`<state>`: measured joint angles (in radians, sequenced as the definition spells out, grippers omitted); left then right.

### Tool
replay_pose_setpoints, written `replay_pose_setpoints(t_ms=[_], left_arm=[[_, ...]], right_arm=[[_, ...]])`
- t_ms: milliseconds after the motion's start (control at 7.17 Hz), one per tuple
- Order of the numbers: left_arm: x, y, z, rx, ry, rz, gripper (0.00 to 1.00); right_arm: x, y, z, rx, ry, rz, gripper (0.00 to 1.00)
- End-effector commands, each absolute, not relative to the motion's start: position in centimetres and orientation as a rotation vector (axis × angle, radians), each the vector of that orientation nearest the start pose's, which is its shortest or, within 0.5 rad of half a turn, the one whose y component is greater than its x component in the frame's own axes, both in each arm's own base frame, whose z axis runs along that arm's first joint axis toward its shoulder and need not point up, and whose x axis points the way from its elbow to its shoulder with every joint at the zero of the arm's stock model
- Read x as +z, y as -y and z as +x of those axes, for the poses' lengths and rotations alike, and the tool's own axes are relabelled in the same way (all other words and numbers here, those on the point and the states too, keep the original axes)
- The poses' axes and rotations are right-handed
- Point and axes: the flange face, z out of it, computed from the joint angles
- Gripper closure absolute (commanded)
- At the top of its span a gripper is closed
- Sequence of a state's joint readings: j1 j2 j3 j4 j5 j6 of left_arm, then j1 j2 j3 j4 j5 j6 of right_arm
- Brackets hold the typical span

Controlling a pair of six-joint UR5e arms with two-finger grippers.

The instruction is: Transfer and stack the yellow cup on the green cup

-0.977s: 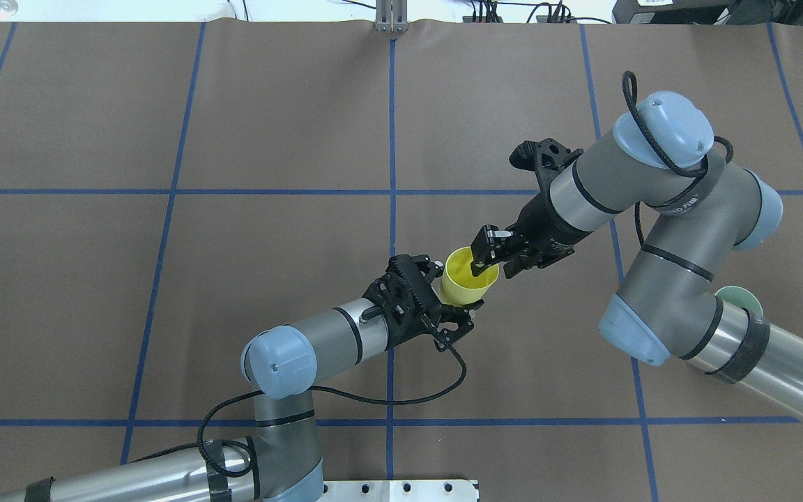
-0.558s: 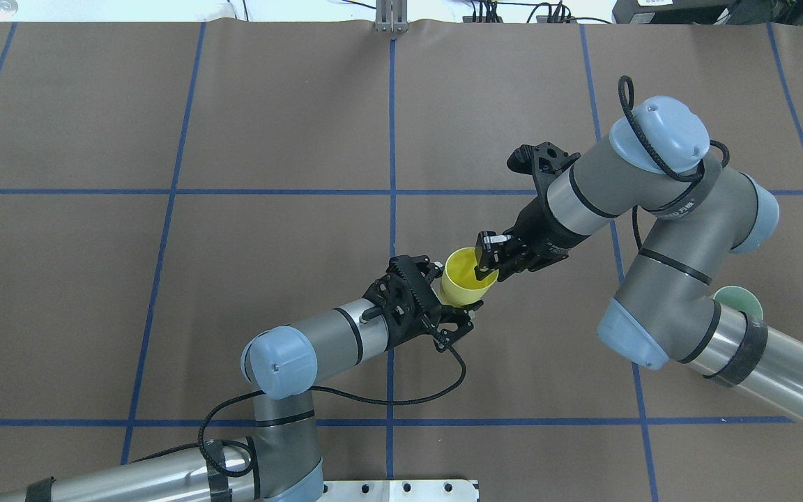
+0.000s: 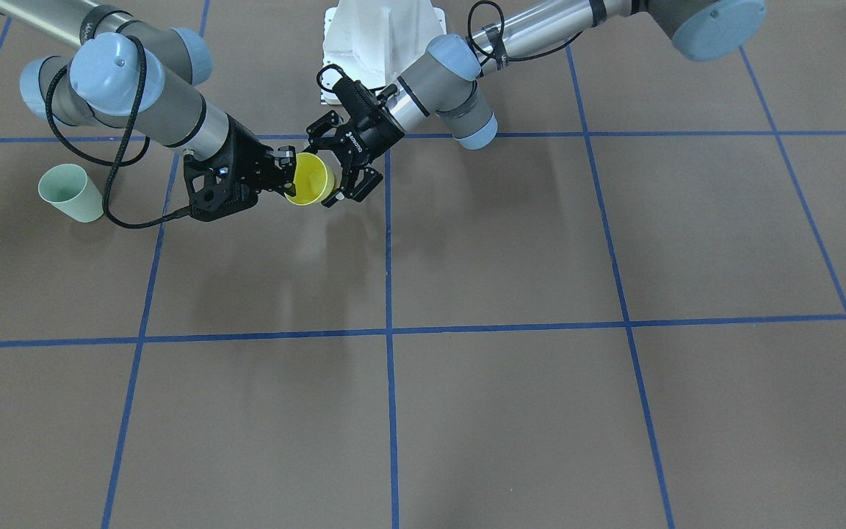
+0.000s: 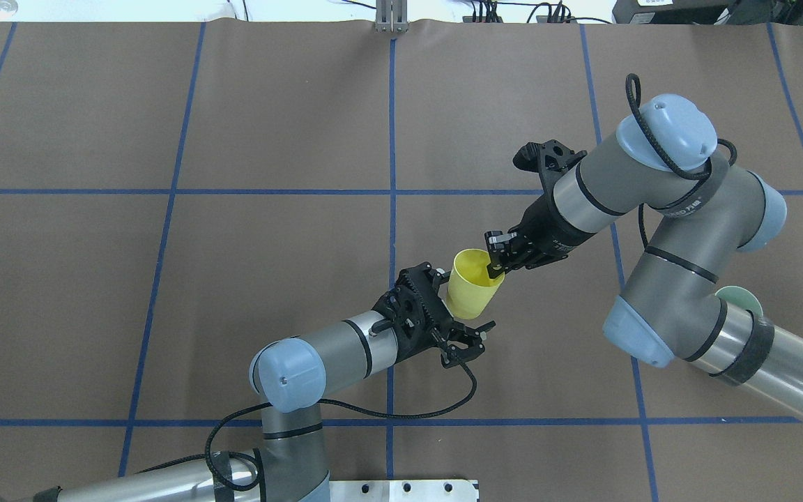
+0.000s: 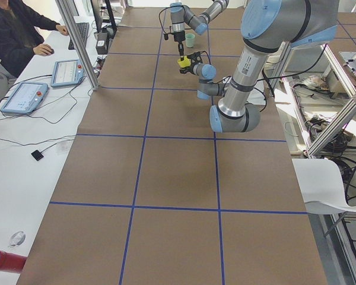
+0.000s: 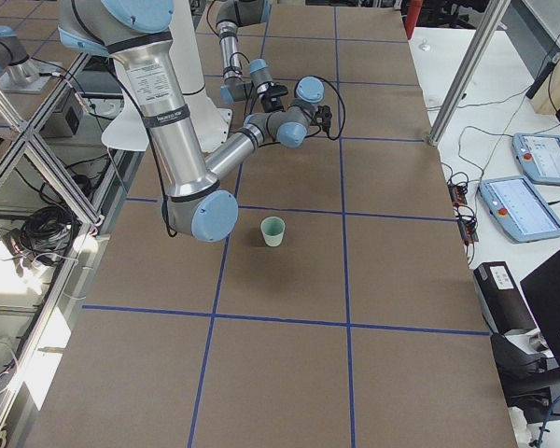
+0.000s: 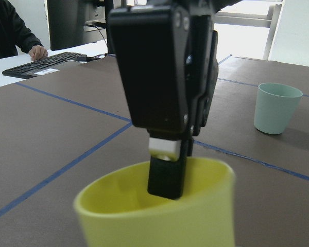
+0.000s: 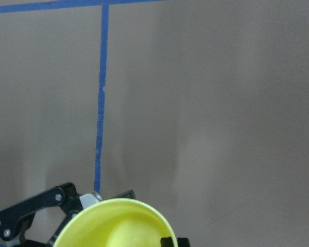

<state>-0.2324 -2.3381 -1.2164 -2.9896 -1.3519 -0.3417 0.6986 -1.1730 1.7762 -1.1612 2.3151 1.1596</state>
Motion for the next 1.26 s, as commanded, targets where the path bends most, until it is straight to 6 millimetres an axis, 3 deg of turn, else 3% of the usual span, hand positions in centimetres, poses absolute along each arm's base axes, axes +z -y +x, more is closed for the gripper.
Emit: replay_pose_setpoints(t_ms=[0,279,698,837,1116], left_arm=[[18.8,31.7,66.5,0.496,-1.277,1.354,0.0],[18.9,31.9,66.2,0.486,-1.28,1.354,0.0],[20.0,34.9,64.9,0.271,-1.096,1.421,0.01],[20.4,36.3,64.4,0.17,-0.998,1.441,0.01],[22.3,41.0,63.9,0.059,-0.987,1.256,0.02]], right_arm=[[30.0,44.8,-39.1,-0.078,1.159,-0.055,1.0],[32.1,46.6,-34.8,0.012,1.127,-0.005,1.0],[39.0,44.9,-24.7,0.194,1.002,0.093,1.0],[42.6,43.3,-18.6,0.171,0.944,0.139,1.0],[48.1,38.5,-11.7,0.114,0.852,0.147,1.0]])
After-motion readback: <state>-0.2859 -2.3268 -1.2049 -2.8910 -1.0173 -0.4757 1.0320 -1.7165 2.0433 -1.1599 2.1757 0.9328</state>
